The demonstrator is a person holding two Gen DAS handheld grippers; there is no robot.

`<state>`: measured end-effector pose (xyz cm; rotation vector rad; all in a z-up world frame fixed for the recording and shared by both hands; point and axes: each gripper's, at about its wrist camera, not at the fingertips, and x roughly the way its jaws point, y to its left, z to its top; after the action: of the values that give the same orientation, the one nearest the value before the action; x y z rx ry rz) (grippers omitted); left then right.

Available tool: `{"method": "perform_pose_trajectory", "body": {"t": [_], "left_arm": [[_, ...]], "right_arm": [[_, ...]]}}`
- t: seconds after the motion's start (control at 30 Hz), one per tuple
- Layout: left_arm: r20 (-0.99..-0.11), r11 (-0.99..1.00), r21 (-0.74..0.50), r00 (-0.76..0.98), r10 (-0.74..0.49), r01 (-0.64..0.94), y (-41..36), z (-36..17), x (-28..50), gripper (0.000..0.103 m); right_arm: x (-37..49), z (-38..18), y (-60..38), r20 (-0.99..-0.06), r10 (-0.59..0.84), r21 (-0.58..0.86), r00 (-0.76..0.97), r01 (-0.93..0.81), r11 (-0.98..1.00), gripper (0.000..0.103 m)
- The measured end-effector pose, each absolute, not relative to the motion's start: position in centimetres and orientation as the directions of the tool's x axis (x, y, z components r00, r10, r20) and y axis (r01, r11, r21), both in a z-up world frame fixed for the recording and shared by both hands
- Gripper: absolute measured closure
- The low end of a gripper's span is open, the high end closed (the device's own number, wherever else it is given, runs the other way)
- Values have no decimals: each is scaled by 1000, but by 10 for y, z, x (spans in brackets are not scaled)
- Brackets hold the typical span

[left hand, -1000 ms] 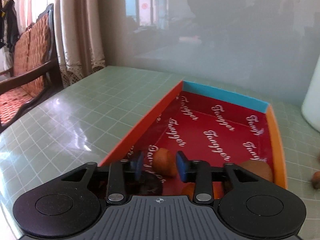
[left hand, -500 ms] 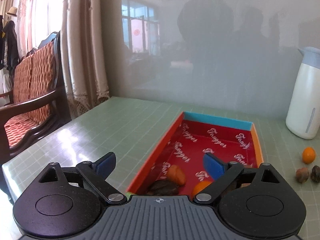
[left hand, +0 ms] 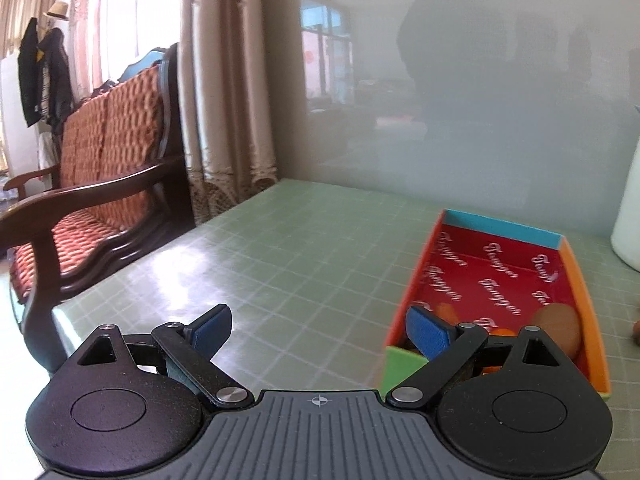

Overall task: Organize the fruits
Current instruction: 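Withdraw the left tool while the right gripper reaches toward the dark brown fruit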

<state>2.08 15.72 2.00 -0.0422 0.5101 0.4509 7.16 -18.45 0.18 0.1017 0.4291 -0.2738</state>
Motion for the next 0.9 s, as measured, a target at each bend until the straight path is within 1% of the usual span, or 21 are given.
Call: {"method": "perform_pose_trajectory", "body": {"t": [0.1,0.23,0.27,0.3,0.37,0.53,0.7,0.87,0.9], "left_arm": [[-479,893,72,770,421,-444,168,20,13,10],[-475,883,71,763,439,-463,180,19,1,10],[-473,880,71,761,444,-470,183,19,-1,10],[-470,877,70,760,449,-475,187,19,-2,10],[-469,872,68,756,457,-484,192,19,-3,10],[-480,862,47,746,462,-504,205,18,-4,10],[-477,862,38,748,461,-506,207,18,-5,10],[-460,853,41,748,479,-521,208,19,-7,10],[-455,850,41,747,485,-526,209,20,-8,10]], "right_arm": [[80,-3,-179,-446,-229,34,865,272,962,11],[90,-10,-172,-475,-229,24,850,272,962,11],[92,-12,-172,-481,-228,25,847,273,962,13],[95,-13,-172,-487,-225,25,844,272,962,17],[99,-15,-171,-499,-220,25,838,268,963,20],[105,-21,-171,-526,-225,18,820,275,961,21],[112,-27,-172,-556,-231,4,798,280,960,30],[120,-33,-172,-593,-210,8,777,267,964,30],[121,-34,-172,-597,-206,8,776,262,965,33]]}}
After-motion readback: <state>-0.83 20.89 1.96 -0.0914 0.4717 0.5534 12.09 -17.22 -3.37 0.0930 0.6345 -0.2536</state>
